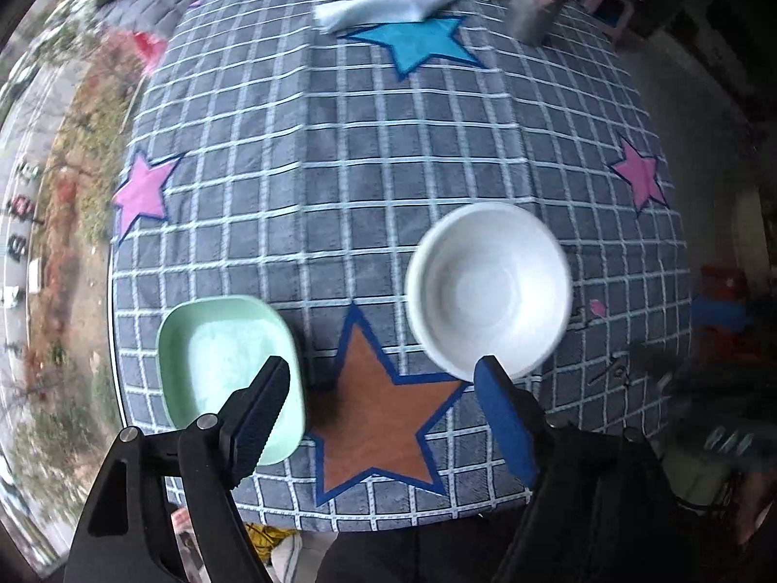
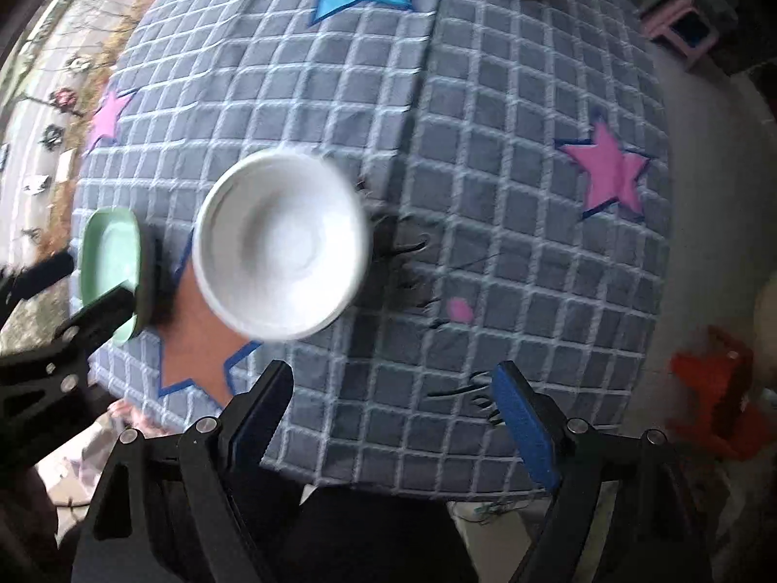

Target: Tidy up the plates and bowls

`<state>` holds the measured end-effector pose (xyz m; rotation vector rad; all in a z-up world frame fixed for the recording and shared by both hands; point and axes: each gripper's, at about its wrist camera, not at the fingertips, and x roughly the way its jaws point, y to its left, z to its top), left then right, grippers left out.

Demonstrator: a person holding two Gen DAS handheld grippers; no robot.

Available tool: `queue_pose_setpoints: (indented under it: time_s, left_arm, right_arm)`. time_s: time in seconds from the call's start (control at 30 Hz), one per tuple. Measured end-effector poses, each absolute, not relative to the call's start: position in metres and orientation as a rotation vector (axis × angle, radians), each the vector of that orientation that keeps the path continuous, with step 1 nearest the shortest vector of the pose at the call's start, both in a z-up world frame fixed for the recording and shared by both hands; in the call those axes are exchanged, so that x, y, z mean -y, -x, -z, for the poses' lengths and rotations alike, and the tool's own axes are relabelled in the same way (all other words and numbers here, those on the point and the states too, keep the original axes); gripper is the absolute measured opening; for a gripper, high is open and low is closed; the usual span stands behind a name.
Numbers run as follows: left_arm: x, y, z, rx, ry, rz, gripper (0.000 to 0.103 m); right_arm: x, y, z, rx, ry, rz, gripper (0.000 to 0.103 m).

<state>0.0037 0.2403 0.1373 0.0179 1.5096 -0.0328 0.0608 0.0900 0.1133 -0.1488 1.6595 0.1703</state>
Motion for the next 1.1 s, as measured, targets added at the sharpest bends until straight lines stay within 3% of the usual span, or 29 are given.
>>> queue_pose_setpoints:
  time_s: [0.1, 0.17, 0.4, 1.1]
  left_arm:
    - [-0.251, 0.000, -0.133, -1.530, 0.012, 0.002, 0.083]
    - [-0.253, 0.003, -0.130, -1.548, 0.004, -0.006, 0.083]
    - [-0.234, 0.009, -0.138, -1.513, -0.153, 0.008, 0.084]
    - [-0.242, 0.024, -0.129, -1.561, -0.065, 0.018, 0.087]
  right_arm:
    - [-0.090, -0.071, -0.131, -1.583, 0.117, -0.147, 0.085]
    - [-0.091, -0.072, -0.138, -1.550, 0.099, -0.131, 0.103]
    - [-0.116, -0.059, -0.128, -1.585, 0.170, -0.221, 0.103]
    - [-0.119, -0.048, -0.119, -1.606, 0.178, -0.254, 0.103]
